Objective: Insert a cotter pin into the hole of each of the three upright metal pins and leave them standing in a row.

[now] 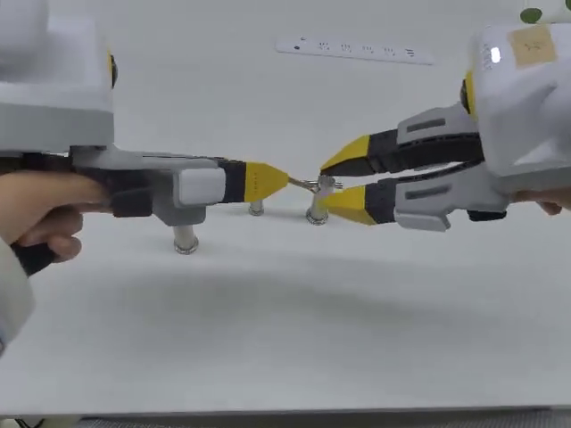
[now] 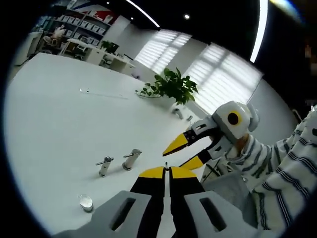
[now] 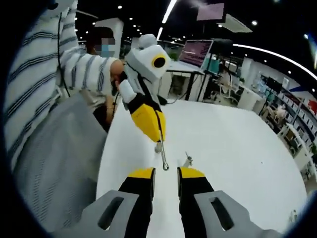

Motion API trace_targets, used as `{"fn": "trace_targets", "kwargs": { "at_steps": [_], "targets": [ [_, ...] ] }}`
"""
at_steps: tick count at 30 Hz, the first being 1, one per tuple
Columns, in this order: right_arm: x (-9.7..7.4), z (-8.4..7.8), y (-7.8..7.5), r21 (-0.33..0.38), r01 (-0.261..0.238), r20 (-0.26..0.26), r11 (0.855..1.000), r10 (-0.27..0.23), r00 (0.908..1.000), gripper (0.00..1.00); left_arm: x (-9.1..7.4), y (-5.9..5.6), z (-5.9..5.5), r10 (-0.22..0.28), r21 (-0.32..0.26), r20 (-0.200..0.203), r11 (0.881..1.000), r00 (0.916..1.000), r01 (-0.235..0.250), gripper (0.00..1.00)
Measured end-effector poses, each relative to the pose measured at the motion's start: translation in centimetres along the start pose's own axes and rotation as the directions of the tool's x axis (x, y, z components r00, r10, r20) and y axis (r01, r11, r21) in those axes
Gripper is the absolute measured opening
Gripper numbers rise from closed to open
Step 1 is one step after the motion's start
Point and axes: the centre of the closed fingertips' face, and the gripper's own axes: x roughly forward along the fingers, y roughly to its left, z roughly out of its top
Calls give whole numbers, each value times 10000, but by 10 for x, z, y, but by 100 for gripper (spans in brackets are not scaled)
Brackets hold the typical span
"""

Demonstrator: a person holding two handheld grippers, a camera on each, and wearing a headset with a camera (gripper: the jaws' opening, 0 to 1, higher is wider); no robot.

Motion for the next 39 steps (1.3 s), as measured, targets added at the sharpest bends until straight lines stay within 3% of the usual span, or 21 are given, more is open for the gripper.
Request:
{"fn": "trace_targets", "kwargs": {
  "at_steps": [3,7,11,17,27,32,37,39],
  "targets": [
    [-2,-5,6,728,-479,7,9962,479,9989,21,-1,-9,-3,-380,881,-245,9953,9990,400,0],
    [-1,-9,14,1294,-1049,247,9860,1026,9944,21,-2,-14,-6,-577,1259,-390,9901,9976,621,0],
    [1,-4,25,1699,-1584,628,9726,1497,9867,20,-3,-25,-8,-1025,1867,-451,9763,9937,1092,0],
    [2,-4,32,1717,-1933,694,9660,1839,9805,16,-5,-31,-10,-1306,2320,-674,9622,9891,1429,0],
    [4,-2,43,1834,-2358,769,9544,2252,9713,7,-6,-32,-18,-1403,2749,-1084,9471,9842,1653,0],
    [6,-3,46,1626,-2453,639,9557,2379,9692,6,-6,-31,-21,-1398,2826,-1163,9445,9833,1677,0],
    [6,-3,50,1542,-2580,517,9538,2529,9661,6,-9,-31,-29,-1370,3285,-1497,9272,9792,1799,0],
    [5,-3,50,1493,-2549,488,9554,2503,9669,6,-9,-28,-34,-1276,3207,-1674,9306,9776,1763,0]
  ]
}}
